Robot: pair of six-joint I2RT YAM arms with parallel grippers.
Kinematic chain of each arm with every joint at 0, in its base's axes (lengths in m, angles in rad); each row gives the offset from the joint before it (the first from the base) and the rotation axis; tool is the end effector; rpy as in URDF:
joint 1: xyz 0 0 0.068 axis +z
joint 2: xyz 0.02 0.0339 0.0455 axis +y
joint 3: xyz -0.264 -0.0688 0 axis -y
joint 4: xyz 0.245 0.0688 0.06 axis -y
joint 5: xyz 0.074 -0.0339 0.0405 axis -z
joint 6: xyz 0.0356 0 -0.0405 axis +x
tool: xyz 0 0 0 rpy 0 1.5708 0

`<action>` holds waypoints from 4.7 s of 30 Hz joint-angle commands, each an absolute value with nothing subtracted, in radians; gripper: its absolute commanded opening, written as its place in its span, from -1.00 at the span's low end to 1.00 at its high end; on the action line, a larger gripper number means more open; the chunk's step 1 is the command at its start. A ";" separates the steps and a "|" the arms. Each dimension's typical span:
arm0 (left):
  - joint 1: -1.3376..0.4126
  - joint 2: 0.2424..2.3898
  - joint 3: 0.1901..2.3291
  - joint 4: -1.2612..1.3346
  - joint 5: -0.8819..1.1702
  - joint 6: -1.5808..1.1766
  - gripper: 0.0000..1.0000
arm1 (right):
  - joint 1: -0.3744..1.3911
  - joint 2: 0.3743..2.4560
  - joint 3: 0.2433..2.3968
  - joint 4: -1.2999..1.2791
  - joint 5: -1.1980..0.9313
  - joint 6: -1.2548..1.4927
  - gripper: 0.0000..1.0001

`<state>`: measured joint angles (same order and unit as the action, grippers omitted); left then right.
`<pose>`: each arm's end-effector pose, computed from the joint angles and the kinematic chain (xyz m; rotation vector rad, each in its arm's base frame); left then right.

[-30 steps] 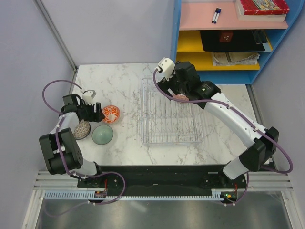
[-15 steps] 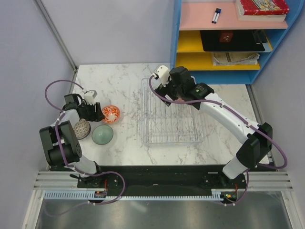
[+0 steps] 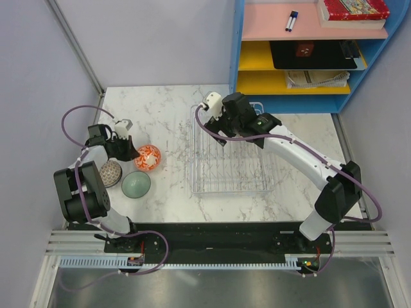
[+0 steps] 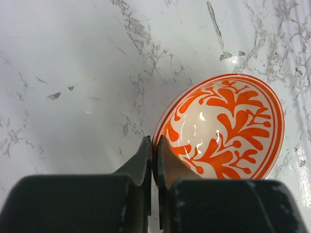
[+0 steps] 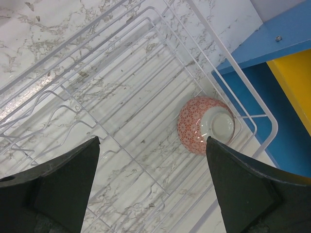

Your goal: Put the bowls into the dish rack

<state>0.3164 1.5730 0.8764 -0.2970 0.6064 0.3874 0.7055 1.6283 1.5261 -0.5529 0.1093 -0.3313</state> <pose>0.2946 0.0751 0.1798 0.3036 2.3565 -0.4527 0.2855 0.2381 0.3451 -1.0489 1.9596 0.0842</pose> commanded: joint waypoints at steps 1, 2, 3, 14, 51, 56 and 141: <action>0.304 1.545 0.962 -0.284 0.643 0.373 -0.96 | 0.713 1.655 1.523 -0.503 0.104 -0.290 0.95; 0.301 1.539 0.971 -0.284 0.661 0.371 -0.96 | 0.713 1.664 1.523 -0.499 0.094 -0.264 0.95; 0.296 1.531 0.982 -0.282 0.670 0.371 -0.96 | 0.712 1.669 1.526 -0.492 0.087 -0.249 0.95; 0.115 1.448 1.106 -0.255 0.997 0.290 -0.96 | 0.663 1.709 1.529 -0.433 -0.299 0.000 0.95; -0.115 1.281 0.997 -0.115 0.956 0.287 -0.96 | 0.468 1.720 1.155 0.537 -1.138 0.901 0.95; -0.124 1.259 1.005 -0.107 0.968 0.267 -0.96 | 0.468 1.729 1.164 0.411 -1.091 0.781 0.95; 0.267 1.022 0.818 -0.210 0.920 0.366 0.99 | 0.486 1.773 1.298 -0.043 -0.832 0.399 -1.00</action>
